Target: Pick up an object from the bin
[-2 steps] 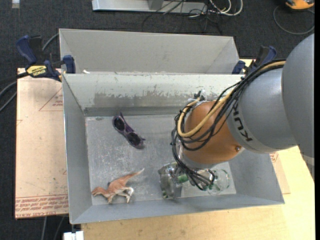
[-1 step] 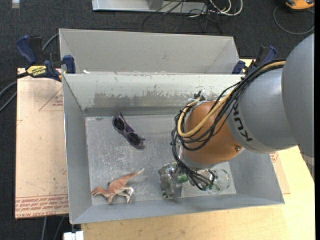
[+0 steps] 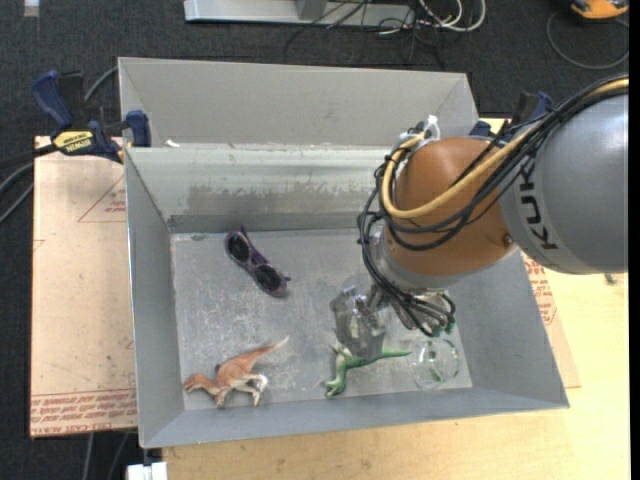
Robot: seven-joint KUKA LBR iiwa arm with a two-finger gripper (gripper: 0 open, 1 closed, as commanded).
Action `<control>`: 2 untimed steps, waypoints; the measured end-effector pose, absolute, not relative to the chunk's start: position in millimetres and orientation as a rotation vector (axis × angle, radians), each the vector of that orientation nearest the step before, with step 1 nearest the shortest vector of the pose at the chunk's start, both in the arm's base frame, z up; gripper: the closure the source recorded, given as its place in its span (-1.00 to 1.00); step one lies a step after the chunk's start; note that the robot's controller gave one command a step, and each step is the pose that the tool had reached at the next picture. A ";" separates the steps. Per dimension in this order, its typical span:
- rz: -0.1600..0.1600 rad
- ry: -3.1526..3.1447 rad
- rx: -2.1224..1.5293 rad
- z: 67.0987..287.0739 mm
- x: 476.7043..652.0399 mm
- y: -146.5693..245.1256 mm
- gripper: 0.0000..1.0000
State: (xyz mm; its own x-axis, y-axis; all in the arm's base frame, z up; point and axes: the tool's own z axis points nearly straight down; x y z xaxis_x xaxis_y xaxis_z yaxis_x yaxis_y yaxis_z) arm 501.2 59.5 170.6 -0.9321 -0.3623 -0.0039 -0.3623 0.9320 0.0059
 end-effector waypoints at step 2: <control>0.011 3.122 -0.301 224.4 492.8 48.6 -1.00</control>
Offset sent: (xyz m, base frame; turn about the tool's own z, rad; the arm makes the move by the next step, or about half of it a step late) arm 0.0000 0.0000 0.0000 0.0000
